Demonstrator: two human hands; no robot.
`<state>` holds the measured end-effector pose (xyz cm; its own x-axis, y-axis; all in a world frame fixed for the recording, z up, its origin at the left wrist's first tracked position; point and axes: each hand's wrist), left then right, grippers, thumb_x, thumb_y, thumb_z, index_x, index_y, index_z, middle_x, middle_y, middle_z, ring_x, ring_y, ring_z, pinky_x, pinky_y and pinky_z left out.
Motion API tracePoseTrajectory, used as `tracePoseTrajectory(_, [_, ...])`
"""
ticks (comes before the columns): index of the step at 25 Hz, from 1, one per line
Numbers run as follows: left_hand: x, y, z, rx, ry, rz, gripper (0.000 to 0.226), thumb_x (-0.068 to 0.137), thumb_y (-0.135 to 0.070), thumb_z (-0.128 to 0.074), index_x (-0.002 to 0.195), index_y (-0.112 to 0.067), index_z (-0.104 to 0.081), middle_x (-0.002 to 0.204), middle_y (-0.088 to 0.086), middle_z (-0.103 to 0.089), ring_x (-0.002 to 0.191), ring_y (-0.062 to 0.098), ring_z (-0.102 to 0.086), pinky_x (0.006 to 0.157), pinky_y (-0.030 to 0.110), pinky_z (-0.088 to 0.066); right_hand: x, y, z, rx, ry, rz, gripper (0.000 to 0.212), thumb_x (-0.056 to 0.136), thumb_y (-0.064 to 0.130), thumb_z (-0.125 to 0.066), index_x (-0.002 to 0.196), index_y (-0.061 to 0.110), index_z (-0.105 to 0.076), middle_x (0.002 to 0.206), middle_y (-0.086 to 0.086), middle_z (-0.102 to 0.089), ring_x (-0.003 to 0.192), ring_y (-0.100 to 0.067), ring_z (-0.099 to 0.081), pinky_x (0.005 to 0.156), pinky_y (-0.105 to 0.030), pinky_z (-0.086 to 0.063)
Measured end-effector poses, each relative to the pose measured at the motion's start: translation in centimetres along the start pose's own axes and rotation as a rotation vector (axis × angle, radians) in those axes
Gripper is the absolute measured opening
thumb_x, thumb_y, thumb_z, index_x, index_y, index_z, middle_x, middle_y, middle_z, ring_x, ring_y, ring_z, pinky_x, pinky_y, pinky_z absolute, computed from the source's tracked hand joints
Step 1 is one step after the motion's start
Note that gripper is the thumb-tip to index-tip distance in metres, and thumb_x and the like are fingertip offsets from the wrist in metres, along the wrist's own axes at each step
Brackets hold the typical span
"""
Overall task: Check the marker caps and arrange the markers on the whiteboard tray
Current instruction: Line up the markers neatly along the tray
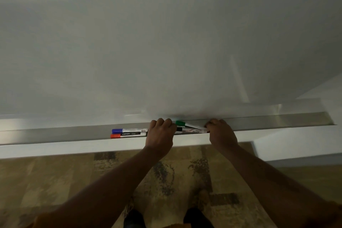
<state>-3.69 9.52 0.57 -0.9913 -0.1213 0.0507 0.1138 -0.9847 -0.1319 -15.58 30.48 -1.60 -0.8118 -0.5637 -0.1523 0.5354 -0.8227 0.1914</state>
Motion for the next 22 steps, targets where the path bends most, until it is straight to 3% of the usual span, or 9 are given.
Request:
tracePoseTrajectory(5, [0.6,-1.6,-0.7,-0.032,0.062,-0.017,0.022,0.089,-0.011,-0.055,0.108,-0.02,-0.064,0.103,-0.001,-0.061,0.094,0.022,-0.053,0.084,0.036,-0.038,0.0,0.6,1.0,0.131,-0.085,0.118,0.034,0.077,0.013,-0.054,0.107,0.017,-0.07,0.103,-0.002,-0.07,0.095,-0.029,-0.058,0.08,-0.041,-0.051])
tracePoseTrajectory(10, [1.2,-2.4,-1.7,-0.057,0.045,-0.023,0.017,0.089,-0.022,-0.066,0.106,-0.026,-0.068,0.111,-0.006,-0.067,0.099,0.02,-0.055,0.085,0.036,-0.039,-0.2,1.5,0.2,0.179,-0.066,0.192,0.027,0.091,0.036,-0.051,0.106,0.024,-0.07,0.111,0.006,-0.067,0.105,-0.024,-0.056,0.08,-0.042,-0.049])
tracePoseTrajectory(14, [1.1,-2.0,-1.7,-0.108,0.045,-0.023,0.023,0.091,-0.026,-0.067,0.113,-0.024,-0.069,0.123,-0.004,-0.069,0.104,0.022,-0.061,0.089,0.039,-0.043,0.1,1.2,-0.4,0.203,-0.054,0.142,0.02,0.089,0.023,-0.06,0.107,0.022,-0.071,0.114,0.004,-0.067,0.108,-0.028,-0.055,0.084,-0.043,-0.045])
tracePoseTrajectory(18, [1.0,-0.9,-1.6,-0.101,0.071,0.0,0.028,0.09,-0.012,-0.065,0.115,-0.022,-0.069,0.127,0.0,-0.067,0.111,0.023,-0.06,0.096,0.039,-0.042,0.3,0.6,-0.4,0.18,-0.076,0.101,0.018,0.083,0.013,-0.066,0.098,0.021,-0.073,0.109,0.003,-0.069,0.103,-0.029,-0.057,0.083,-0.042,-0.04])
tracePoseTrajectory(22, [0.9,-0.4,-1.6,-0.099,0.101,-0.005,0.03,0.09,-0.009,-0.061,0.116,-0.023,-0.069,0.118,0.0,-0.068,0.107,0.023,-0.06,0.095,0.039,-0.041,0.4,0.1,-0.1,0.166,-0.065,0.055,0.019,0.085,0.009,-0.064,0.1,0.021,-0.068,0.106,0.002,-0.067,0.104,-0.03,-0.055,0.085,-0.043,-0.038])
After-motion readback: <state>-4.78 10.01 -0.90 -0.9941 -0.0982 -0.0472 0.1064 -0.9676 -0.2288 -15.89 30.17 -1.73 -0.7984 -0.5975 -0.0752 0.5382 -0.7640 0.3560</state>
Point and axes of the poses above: each hand's wrist, its own x-axis towards the middle knuckle, its own z-axis out of the back of the hand, y = z × x
